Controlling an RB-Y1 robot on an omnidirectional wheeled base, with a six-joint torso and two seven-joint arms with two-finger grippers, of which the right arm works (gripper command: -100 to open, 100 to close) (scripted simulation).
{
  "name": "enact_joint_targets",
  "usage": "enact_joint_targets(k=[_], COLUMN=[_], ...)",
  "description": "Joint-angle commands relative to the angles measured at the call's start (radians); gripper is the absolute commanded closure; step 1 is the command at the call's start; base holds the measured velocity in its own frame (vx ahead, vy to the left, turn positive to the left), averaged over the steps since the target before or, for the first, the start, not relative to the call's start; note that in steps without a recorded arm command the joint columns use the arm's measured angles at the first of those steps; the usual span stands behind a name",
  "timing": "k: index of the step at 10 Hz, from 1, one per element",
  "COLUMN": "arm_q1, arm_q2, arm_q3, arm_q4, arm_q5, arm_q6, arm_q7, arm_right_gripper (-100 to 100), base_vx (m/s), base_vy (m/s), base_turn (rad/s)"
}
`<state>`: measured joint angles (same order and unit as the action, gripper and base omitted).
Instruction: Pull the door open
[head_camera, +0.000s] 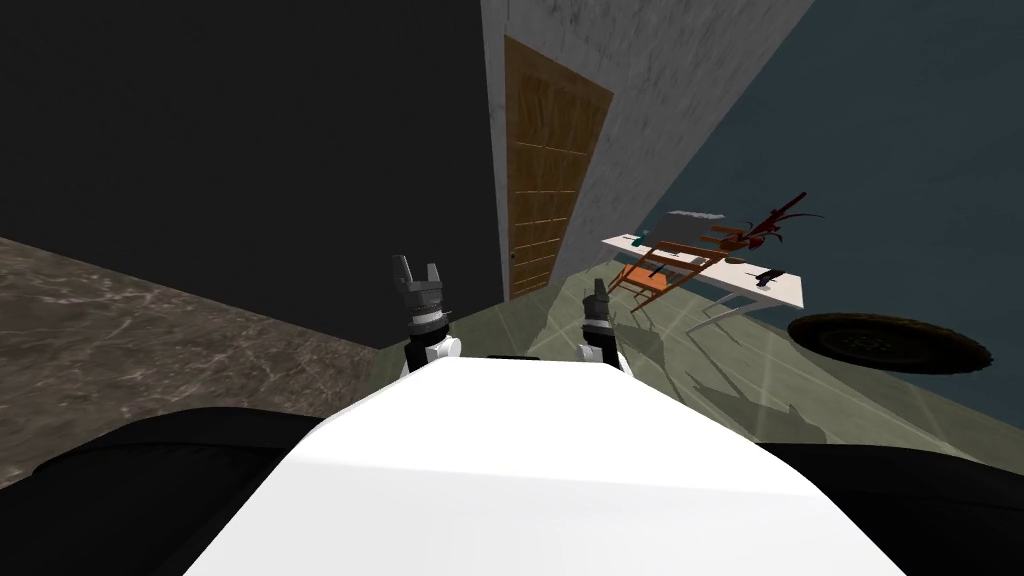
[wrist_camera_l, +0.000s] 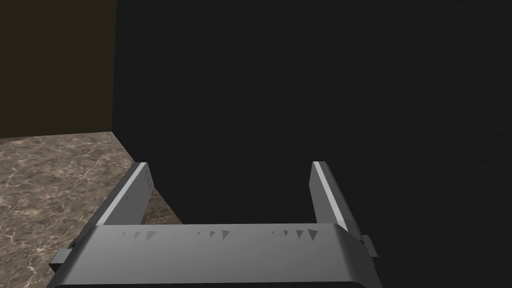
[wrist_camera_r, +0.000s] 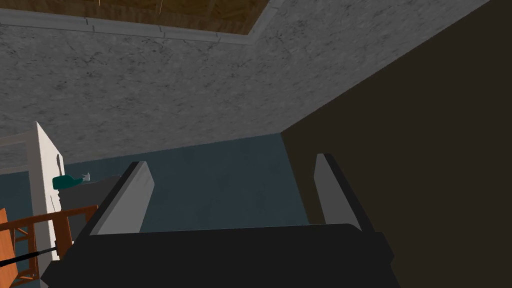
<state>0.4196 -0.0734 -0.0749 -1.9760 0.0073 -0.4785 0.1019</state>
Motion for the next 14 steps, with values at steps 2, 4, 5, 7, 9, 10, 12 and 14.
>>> enact_joint_targets(k=[2,4,5,7,9,10,12,14], arm_q1=[-0.020,-0.036,-0.044,-0.062,-0.079,-0.087,-0.106,-0.124], arm_q2=[-0.006,-0.011,-0.014,-0.017,-0.021,-0.023,-0.025,-0.027], arm_q3=[0.000,-0.001,-0.002,-0.003,-0.004,-0.005,-0.006,-0.008], arm_q4=[0.053,0.092,0.114,0.158,0.202,0.224,0.270,0.316], arm_q5=[0.023,0.040,0.049,0.068,0.086,0.096,0.115,0.135], arm_q6=[-0.017,-0.029,-0.035,-0.049,-0.062,-0.069,-0.083,-0.098], arm_q7=[0.049,0.084,0.103,0.141,0.180,0.199,0.240,0.281], arm_right_gripper=[-100,-100,-100,-100,-100,-100,-100,-100], base_vx=[0.106,0.092,0.093,0.097,0.094,0.099,0.104,0.099], base_vy=[0.009,0.006,0.002,-0.004,-0.009,0.005,-0.004,-0.002], base_turn=[0.027,0.026,0.030,0.033,0.034,0.038,0.031,0.035])
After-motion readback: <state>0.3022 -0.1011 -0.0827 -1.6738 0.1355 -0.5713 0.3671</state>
